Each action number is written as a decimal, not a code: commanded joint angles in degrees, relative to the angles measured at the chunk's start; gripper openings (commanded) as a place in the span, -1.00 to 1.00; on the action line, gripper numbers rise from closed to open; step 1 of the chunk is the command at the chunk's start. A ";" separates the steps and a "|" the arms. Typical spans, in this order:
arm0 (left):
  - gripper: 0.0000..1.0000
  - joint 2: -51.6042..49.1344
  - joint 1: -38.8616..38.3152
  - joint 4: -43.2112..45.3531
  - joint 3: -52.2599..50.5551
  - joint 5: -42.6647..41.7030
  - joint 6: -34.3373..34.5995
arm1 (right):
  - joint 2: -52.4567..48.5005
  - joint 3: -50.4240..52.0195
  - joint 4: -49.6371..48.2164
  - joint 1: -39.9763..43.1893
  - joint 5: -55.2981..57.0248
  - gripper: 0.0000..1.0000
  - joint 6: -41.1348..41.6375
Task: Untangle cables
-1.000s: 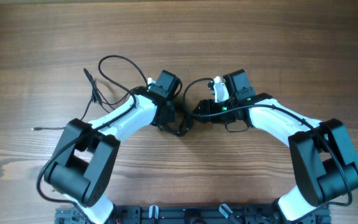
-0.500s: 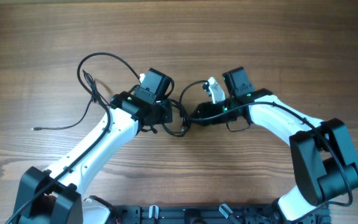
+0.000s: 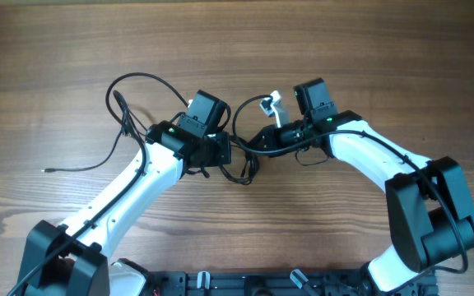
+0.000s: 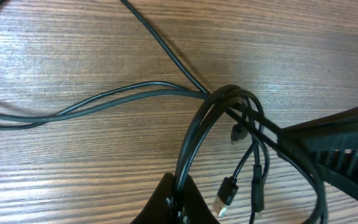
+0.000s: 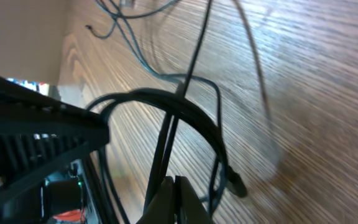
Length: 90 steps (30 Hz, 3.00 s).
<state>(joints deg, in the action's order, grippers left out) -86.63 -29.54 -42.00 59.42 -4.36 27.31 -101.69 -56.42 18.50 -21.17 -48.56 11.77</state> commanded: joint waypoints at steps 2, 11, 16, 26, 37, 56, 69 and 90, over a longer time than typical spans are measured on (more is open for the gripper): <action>-0.92 5.73 0.22 0.81 -0.04 0.20 -3.10 | -1.18 -0.98 1.95 0.13 6.47 -0.91 1.57; -0.92 15.06 6.93 -0.57 -0.07 0.72 -2.86 | -1.18 -1.01 9.16 0.15 28.06 -0.53 13.05; -0.92 14.62 6.88 -3.19 -0.17 -0.11 -2.86 | -1.16 -1.57 1.90 0.13 8.79 -0.04 9.03; -0.92 13.51 6.78 -4.66 -0.28 -1.03 -2.84 | -1.16 -2.58 -4.94 0.13 -11.78 -0.04 6.38; -0.92 11.61 6.78 -2.78 -0.28 -6.80 -2.84 | -1.16 -2.56 -5.66 -2.03 -12.63 -0.12 6.45; -0.92 11.63 6.80 3.67 -0.28 -8.76 -0.72 | -1.18 -2.16 2.64 -2.89 4.20 -0.68 11.04; -0.92 14.40 7.21 19.96 -0.26 -6.95 0.59 | -1.18 -2.16 12.09 -2.89 9.20 -0.91 15.15; -0.92 15.34 8.35 -5.20 -0.28 20.72 0.17 | -1.18 -2.19 14.75 1.73 29.24 -0.91 15.19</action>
<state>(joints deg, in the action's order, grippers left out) -72.07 -22.48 -47.62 58.87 12.62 27.33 -101.80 -58.37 32.53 -21.47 -23.51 27.00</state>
